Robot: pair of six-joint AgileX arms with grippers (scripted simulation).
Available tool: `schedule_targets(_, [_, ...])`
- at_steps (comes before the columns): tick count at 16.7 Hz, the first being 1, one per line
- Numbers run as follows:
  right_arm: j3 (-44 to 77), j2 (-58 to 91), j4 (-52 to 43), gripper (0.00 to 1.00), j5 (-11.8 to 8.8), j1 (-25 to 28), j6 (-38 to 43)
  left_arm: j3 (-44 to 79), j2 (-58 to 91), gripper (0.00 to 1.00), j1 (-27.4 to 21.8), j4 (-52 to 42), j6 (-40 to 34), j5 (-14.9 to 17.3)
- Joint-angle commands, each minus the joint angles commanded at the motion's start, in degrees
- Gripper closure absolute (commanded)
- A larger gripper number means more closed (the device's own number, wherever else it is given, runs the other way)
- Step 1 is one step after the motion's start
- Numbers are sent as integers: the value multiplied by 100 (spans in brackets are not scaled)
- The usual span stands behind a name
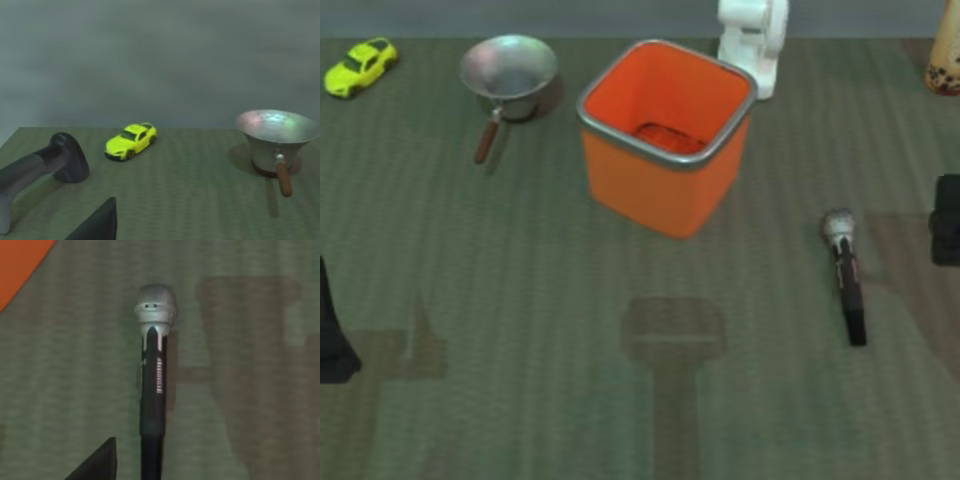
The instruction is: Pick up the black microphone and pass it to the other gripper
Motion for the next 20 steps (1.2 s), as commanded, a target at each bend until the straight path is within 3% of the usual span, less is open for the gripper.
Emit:
schedule_targets(9, [3002, 4096, -2107, 0, 197, 846, 871, 0, 0, 0, 0, 0, 0, 0])
schedule_targets(13, [3405, 4652, -2479, 0, 251, 968, 1000, 0, 0, 0, 0, 0, 0, 0])
schedule_targets(20, [3257, 4752, -2245, 0, 248, 934, 972, 0, 0, 0, 0, 0, 0, 0])
